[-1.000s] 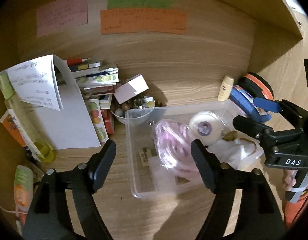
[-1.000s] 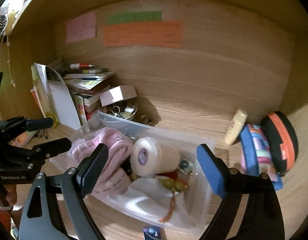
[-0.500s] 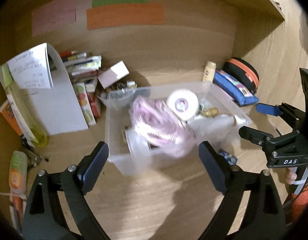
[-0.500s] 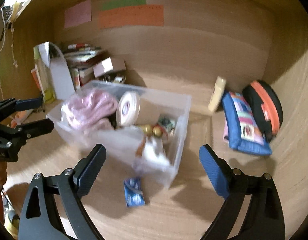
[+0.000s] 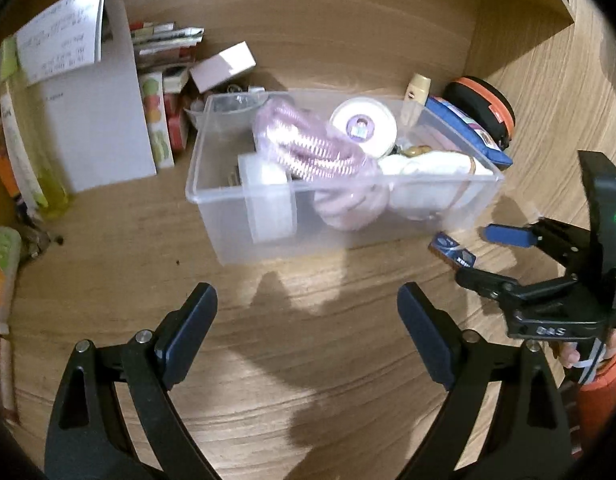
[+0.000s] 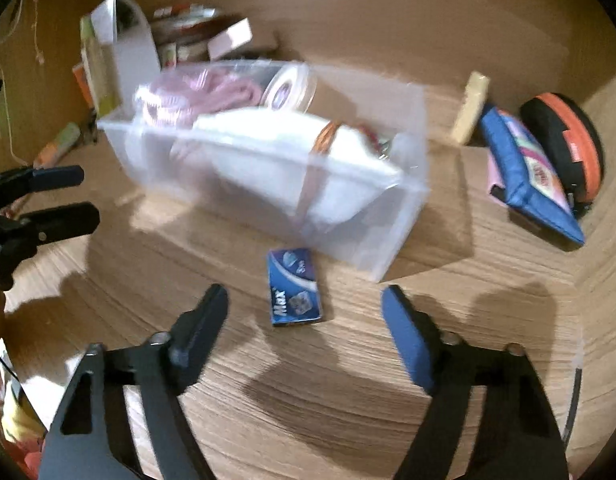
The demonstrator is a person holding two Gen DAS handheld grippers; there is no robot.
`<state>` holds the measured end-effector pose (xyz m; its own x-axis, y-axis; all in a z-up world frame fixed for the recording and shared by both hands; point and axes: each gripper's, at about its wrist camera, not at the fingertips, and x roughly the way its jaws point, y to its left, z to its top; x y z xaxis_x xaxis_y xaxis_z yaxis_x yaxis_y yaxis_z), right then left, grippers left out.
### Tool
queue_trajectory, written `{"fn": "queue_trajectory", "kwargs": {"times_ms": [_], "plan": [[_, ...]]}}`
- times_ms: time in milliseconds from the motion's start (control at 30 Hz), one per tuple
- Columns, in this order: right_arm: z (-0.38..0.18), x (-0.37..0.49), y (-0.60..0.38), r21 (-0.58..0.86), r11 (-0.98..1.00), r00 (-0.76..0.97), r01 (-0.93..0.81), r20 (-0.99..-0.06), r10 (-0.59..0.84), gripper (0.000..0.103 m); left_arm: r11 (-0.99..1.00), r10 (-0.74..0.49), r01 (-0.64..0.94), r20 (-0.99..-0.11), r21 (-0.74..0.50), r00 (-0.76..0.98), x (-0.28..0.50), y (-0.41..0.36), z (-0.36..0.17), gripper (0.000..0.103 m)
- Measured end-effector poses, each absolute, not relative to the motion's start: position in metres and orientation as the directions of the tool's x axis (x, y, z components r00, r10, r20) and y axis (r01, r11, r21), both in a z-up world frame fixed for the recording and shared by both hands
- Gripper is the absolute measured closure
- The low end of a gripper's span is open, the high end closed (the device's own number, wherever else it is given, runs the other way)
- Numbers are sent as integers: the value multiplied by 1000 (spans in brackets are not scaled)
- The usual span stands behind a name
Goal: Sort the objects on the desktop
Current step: 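Grasp the blue Max card box with the right tool, then carry the blue card box over the clear box and open the right tool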
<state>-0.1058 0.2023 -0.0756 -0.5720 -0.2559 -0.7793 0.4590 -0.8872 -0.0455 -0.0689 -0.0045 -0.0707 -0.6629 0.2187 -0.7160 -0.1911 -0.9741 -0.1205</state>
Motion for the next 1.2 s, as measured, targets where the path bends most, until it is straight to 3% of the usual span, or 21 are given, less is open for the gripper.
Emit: {"fn": "queue_trajectory", "kwargs": {"times_ms": [233,300,367,633,967,1200], "plan": [[-83,-117,195,-31,-876,-531,482,-806,-263,61,-974,200,-218,-701,-65,-684,-63,7,-72,15],[-82,-116,194,-19,-869,-523,495,-805,-281,74,-972,202,-229,-700,-56,-685,-64,10,-72,17],[-82,-115,193,-21,-865,-524,501,-803,-284,78,-972,193,-233,-706,-41,-682,-64,13,-76,24],[-80,-108,189,37,-856,-504,516,-795,-338,78,-972,200,-228,-719,-58,-666,-67,11,-79,40],[-63,-93,190,167,-817,-485,552,-733,-477,78,-976,180,-209,-727,-52,-662,-68,10,-81,86],[-34,-89,185,181,-790,-517,586,-667,-536,78,-975,193,-210,-714,-66,-673,-62,8,-75,89]]}}
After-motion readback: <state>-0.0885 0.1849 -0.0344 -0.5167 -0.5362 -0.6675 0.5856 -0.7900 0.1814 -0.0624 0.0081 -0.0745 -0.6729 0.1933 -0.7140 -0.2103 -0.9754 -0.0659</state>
